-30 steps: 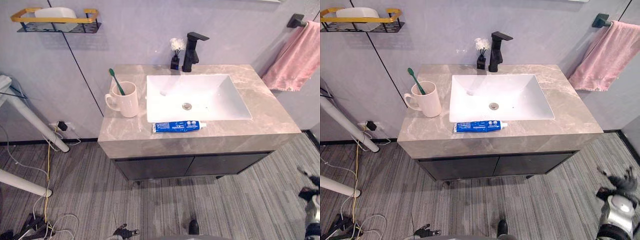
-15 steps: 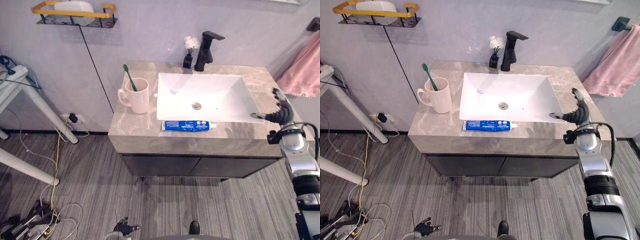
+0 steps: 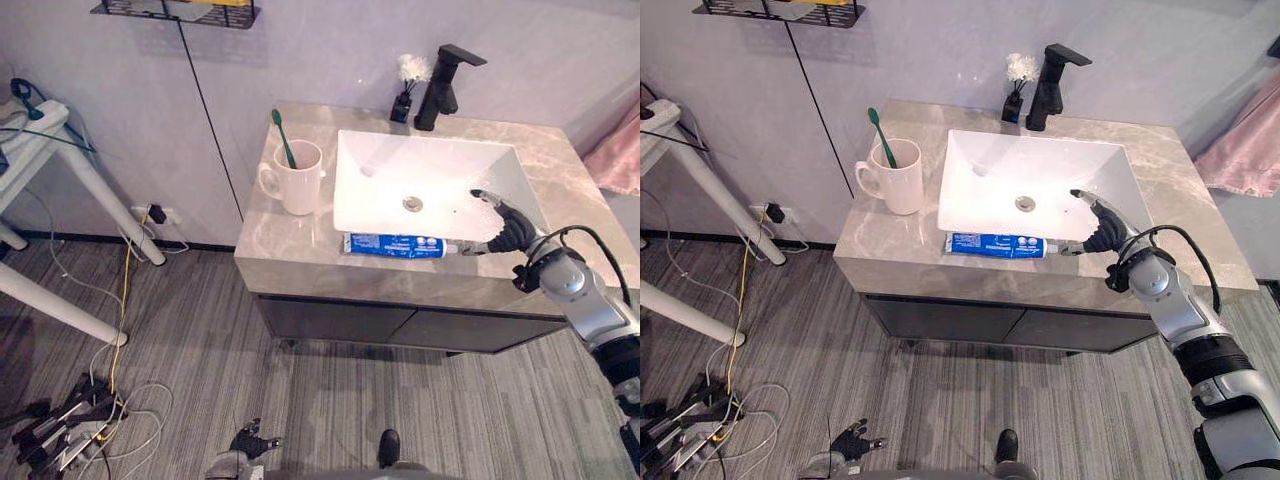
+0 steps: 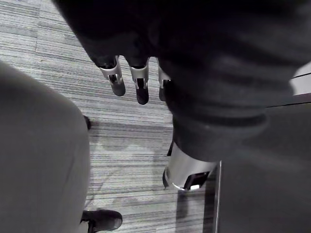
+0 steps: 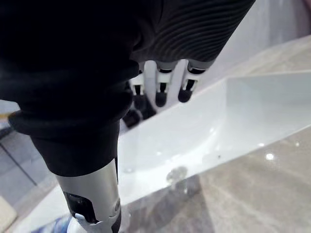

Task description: Organize washtable

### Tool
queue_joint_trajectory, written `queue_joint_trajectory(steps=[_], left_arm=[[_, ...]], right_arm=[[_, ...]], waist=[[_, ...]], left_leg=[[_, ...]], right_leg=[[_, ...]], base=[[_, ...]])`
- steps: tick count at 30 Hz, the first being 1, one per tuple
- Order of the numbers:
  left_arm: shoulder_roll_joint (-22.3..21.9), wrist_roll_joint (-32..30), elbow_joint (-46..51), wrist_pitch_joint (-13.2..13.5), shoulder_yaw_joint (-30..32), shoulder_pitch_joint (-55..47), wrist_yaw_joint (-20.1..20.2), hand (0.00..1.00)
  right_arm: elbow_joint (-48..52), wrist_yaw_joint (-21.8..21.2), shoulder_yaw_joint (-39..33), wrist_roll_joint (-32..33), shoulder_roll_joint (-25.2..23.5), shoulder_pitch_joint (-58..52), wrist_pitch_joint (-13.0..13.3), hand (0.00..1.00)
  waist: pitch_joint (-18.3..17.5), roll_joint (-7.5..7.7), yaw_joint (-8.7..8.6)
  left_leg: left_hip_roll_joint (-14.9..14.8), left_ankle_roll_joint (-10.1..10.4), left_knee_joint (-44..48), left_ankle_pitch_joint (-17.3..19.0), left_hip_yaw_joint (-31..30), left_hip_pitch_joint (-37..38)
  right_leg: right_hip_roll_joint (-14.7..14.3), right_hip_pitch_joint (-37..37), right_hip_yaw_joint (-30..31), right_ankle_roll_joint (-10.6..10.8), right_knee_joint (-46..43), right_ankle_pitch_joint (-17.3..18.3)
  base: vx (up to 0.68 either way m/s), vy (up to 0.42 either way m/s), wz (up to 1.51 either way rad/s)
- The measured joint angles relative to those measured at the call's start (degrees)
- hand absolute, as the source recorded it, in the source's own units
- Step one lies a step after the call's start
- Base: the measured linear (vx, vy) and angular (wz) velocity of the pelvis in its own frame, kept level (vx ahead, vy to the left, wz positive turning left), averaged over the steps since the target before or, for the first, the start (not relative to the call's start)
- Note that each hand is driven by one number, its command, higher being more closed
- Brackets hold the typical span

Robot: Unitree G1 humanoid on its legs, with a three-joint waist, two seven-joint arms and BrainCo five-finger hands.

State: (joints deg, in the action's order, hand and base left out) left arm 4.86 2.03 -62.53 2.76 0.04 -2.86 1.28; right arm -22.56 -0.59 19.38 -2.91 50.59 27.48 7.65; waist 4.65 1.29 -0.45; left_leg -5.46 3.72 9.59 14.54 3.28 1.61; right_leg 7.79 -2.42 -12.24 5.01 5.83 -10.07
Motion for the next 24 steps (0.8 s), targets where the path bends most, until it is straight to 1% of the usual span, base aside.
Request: queue_joint_trajectory(steps=[3, 4, 6, 16, 20, 22, 24], left_arm=[[0.02, 0.03, 0.00, 0.01, -0.52, 0.17, 0.00, 0.00], [0.02, 0.02, 0.02, 0.03, -0.57, 0.26, 0.04, 0.00], [0.00, 0.03, 0.02, 0.04, -0.76, 0.54, 0.06, 0.00], [0.08, 0.05, 0.08, 0.21, -1.20, 0.62, 0.05, 0.00], [0.27, 0.08, 0.18, 0.34, -1.20, 1.03, 0.05, 0.00], [0.49, 0.09, 0.19, 0.34, -1.19, 1.30, 0.05, 0.00], [0.64, 0.08, 0.18, 0.34, -1.19, 1.40, 0.05, 0.00]], right_arm=[[0.05, -0.85, 1.58, -0.01, 0.27, 0.60, 0.15, 0.00], [0.47, -0.86, 2.40, -0.01, 0.63, 0.68, 0.22, 0.00], [1.23, -0.90, 4.29, -0.01, 1.44, 1.29, 0.33, 0.00], [3.88, -0.89, 6.42, 0.03, 1.48, 3.06, 0.81, 0.00], [3.90, -0.89, 6.50, 0.04, 1.48, 4.47, 0.82, 0.00], [3.94, -0.89, 6.66, 0.04, 1.48, 4.59, 0.82, 0.00], [3.96, -0.90, 8.34, 0.03, 1.48, 4.64, 0.82, 0.00]], waist=[[0.07, -0.06, 0.28], [0.07, -0.06, 0.79], [0.13, -0.17, 1.19], [0.32, -0.06, 1.35], [1.27, 0.26, 1.37], [1.61, 0.67, 1.46], [1.82, 0.96, 1.42]], left_leg=[[0.07, 0.00, 0.25, 0.00, 0.07, -0.22], [0.12, 0.00, 0.36, 0.00, 0.14, -0.52], [0.26, -0.05, 0.58, -0.03, 0.22, -0.84], [0.34, -0.06, 0.79, -0.04, 0.22, -1.25], [0.34, -0.06, 1.32, -0.04, 0.17, -1.53], [0.34, -0.07, 1.48, -0.04, 0.08, -1.98], [0.29, -0.07, 1.58, -0.05, 0.06, -1.99]], right_leg=[[0.05, -0.24, 0.08, -0.21, 0.00, -0.20], [0.07, -0.62, 0.20, -0.16, 0.00, -0.34], [0.15, -1.38, 0.54, -0.02, 0.00, -0.76], [0.21, -1.38, 1.04, 0.00, 0.00, -0.88], [0.19, -1.42, 1.21, 0.00, 0.01, -0.88], [0.18, -1.80, 1.24, 0.00, 0.01, -0.88], [0.10, -1.80, 1.30, 0.00, 0.01, -0.88]], base=[[-0.02, -0.015, -0.02], [-0.03, -0.023, -0.08], [-0.01, -0.026, -0.06], [-0.04, -0.027, -0.01], [-0.06, -0.041, -0.01], [-0.07, -0.051, 0.00], [-0.06, -0.052, -0.02]])
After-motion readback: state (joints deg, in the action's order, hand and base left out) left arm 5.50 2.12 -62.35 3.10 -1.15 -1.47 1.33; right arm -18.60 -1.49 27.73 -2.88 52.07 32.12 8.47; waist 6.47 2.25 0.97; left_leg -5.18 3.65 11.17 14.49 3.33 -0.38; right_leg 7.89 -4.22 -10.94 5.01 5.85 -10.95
